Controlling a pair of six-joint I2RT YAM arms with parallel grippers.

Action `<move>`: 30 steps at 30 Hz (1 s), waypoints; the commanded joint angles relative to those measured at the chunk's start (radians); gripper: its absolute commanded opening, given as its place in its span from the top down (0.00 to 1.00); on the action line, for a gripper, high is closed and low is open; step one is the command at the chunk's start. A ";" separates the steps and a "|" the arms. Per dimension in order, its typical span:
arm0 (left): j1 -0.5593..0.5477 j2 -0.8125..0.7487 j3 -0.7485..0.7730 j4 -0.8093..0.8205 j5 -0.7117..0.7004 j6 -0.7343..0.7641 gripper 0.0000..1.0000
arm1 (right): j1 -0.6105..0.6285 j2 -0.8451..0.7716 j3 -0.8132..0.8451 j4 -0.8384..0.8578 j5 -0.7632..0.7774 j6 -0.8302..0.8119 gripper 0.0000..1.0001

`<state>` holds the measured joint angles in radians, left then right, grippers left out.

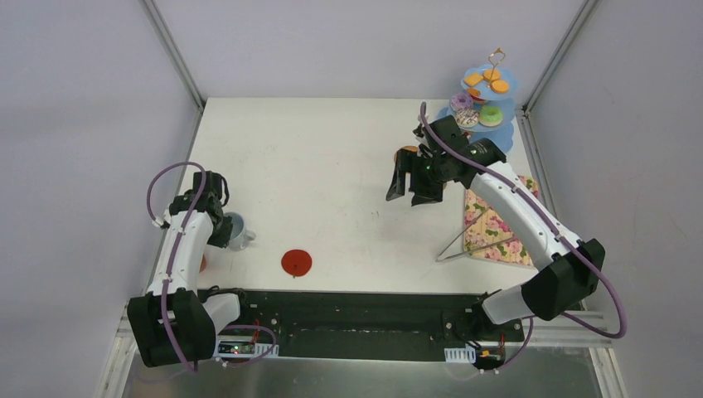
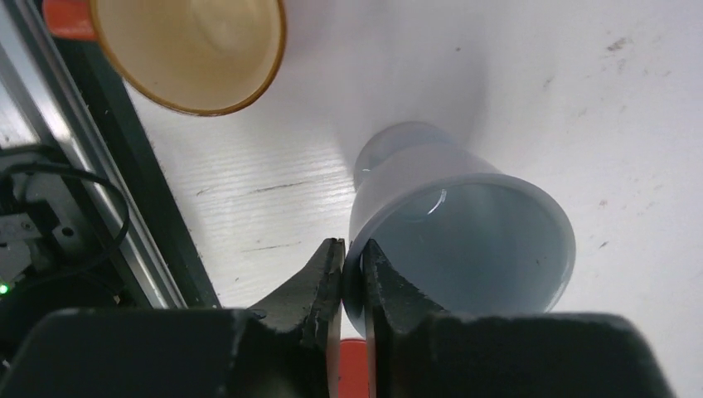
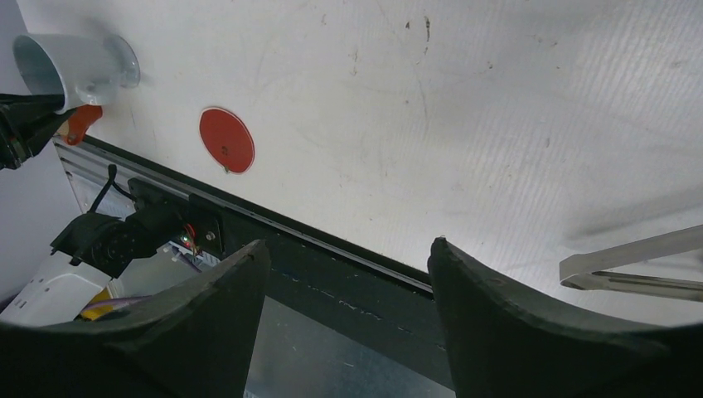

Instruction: Serve the afternoon tea

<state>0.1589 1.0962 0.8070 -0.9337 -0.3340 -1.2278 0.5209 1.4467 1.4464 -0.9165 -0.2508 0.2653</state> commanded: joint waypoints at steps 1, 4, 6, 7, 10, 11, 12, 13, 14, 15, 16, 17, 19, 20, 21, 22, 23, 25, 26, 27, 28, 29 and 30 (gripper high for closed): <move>0.005 -0.039 -0.003 0.045 0.004 0.124 0.93 | 0.040 -0.039 -0.031 0.039 -0.040 0.021 0.26; -0.004 -0.058 0.017 0.063 0.031 0.179 1.00 | 0.061 -0.025 -0.051 0.082 -0.087 0.043 0.25; -0.016 -0.056 0.043 0.051 0.064 0.196 1.00 | 0.098 -0.007 -0.051 0.110 -0.086 0.044 0.25; -0.021 -0.050 0.063 0.039 0.087 0.198 1.00 | 0.135 0.006 -0.045 0.125 -0.068 0.043 0.25; -0.045 -0.015 0.144 -0.025 0.202 0.167 1.00 | 0.228 0.063 -0.012 0.160 -0.004 0.053 0.25; -0.064 -0.009 0.165 -0.036 0.245 0.147 1.00 | 0.260 0.086 0.003 0.174 0.015 0.063 0.26; -0.098 -0.005 0.183 -0.040 0.278 0.121 1.00 | 0.293 0.110 0.013 0.195 0.028 0.070 0.26; -0.129 -0.003 0.199 -0.038 0.300 0.088 1.00 | 0.327 0.128 0.021 0.222 0.045 0.079 0.26; -0.166 -0.003 0.211 -0.032 0.316 0.056 1.00 | 0.364 0.147 0.027 0.248 0.065 0.086 0.26; -0.211 0.002 0.225 -0.027 0.326 0.016 1.00 | 0.402 0.165 0.035 0.275 0.090 0.094 0.27; -0.252 0.010 0.240 -0.022 0.332 -0.031 1.00 | 0.433 0.181 0.044 0.297 0.114 0.104 0.28; -0.296 0.023 0.257 -0.023 0.332 -0.061 1.00 | 0.462 0.196 0.056 0.314 0.138 0.111 0.28; -0.373 0.056 0.293 -0.042 0.332 -0.126 1.00 | 0.515 0.219 0.070 0.344 0.193 0.099 0.29; -0.408 0.070 0.309 -0.053 0.332 -0.158 1.00 | 0.543 0.229 0.082 0.350 0.231 0.084 0.30; -0.437 0.084 0.321 -0.059 0.332 -0.188 1.00 | 0.566 0.238 0.087 0.353 0.287 0.069 0.30; -0.466 0.093 0.333 -0.061 0.332 -0.214 1.00 | 0.590 0.245 0.094 0.356 0.335 0.054 0.30; -0.490 0.102 0.344 -0.057 0.332 -0.232 1.00 | 0.608 0.249 0.099 0.356 0.379 0.042 0.31; -0.526 0.124 0.363 -0.053 0.331 -0.253 1.00 | 0.627 0.260 0.106 0.352 0.447 0.028 0.31; -0.534 0.137 0.371 -0.054 0.332 -0.256 1.00 | 0.632 0.264 0.108 0.352 0.473 0.022 0.32; -0.542 0.150 0.377 -0.052 0.351 -0.256 1.00 | 0.636 0.268 0.109 0.350 0.508 0.019 0.33; -0.551 0.163 0.383 -0.048 0.361 -0.257 1.00 | 0.638 0.275 0.110 0.347 0.544 0.017 0.35; -0.562 0.172 0.388 -0.048 0.363 -0.259 1.00 | 0.639 0.281 0.112 0.344 0.566 0.012 0.36; -0.574 0.187 0.394 -0.048 0.362 -0.263 1.00 | 0.642 0.286 0.113 0.344 0.583 0.006 0.38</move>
<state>-0.3840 1.2560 1.1374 -0.9810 -0.0032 -1.4246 1.1645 1.7145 1.5181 -0.5865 0.1516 0.3058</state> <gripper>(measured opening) 0.048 0.644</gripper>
